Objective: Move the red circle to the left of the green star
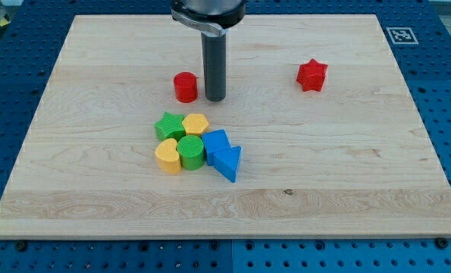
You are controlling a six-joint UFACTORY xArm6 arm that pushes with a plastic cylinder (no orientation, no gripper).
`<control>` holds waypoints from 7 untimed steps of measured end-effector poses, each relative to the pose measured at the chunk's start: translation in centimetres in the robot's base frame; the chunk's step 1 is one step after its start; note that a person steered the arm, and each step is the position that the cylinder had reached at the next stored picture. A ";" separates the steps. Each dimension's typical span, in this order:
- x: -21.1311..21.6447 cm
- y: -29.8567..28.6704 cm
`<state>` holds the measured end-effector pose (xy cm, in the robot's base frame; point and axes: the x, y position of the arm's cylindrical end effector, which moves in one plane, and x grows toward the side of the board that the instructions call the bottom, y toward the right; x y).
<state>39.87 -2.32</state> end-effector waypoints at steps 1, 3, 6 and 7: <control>-1.9 -1.6; -2.3 -3.0; -2.2 -7.6; -2.2 -7.6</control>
<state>37.72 -9.88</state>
